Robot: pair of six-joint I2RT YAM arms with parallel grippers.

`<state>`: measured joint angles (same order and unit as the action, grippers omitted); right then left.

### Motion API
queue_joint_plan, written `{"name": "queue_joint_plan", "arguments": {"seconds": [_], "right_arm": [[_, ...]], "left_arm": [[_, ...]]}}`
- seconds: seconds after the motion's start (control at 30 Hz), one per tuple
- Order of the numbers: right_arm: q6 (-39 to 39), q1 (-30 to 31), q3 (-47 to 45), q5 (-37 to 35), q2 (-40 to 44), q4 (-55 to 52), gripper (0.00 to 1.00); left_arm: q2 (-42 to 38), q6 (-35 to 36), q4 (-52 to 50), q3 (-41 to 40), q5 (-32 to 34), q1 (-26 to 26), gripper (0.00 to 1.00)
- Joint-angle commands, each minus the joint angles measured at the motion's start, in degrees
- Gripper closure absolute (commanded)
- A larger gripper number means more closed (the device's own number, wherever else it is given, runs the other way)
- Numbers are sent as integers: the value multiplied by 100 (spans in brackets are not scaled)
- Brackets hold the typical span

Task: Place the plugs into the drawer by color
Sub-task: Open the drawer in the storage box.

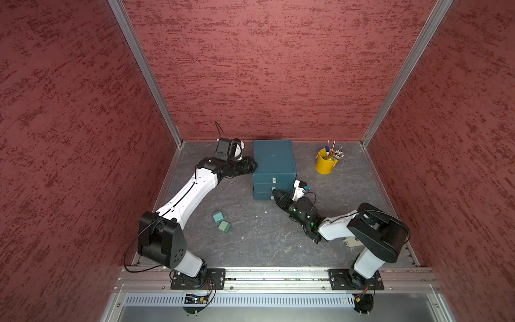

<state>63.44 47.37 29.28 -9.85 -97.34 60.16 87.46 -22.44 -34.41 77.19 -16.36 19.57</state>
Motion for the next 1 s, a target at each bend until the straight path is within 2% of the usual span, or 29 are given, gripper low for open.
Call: {"name": "queue_joint_plan", "arguments": {"seconds": [0.0, 0.37, 0.53, 0.6, 0.77, 0.97], "right_arm": [[65, 43, 253, -382, -71, -49, 66], [191, 132, 352, -694, -128, -275, 72], [186, 134, 507, -596, -167, -571, 76], [212, 132, 520, -586, -193, -576, 79], [139, 148, 477, -553, -66, -677, 100], [-104, 478, 240, -825, 517, -1157, 100]], "left_arm": [[-16, 107, -100, -14, 126, -7, 35], [-58, 170, -80, -68, 210, -3, 36], [-57, 178, -72, -82, 210, -5, 36], [-54, 178, -74, -83, 212, 2, 35], [-66, 187, -65, -119, 221, -4, 36], [-40, 196, -33, -138, 233, -5, 35]]}}
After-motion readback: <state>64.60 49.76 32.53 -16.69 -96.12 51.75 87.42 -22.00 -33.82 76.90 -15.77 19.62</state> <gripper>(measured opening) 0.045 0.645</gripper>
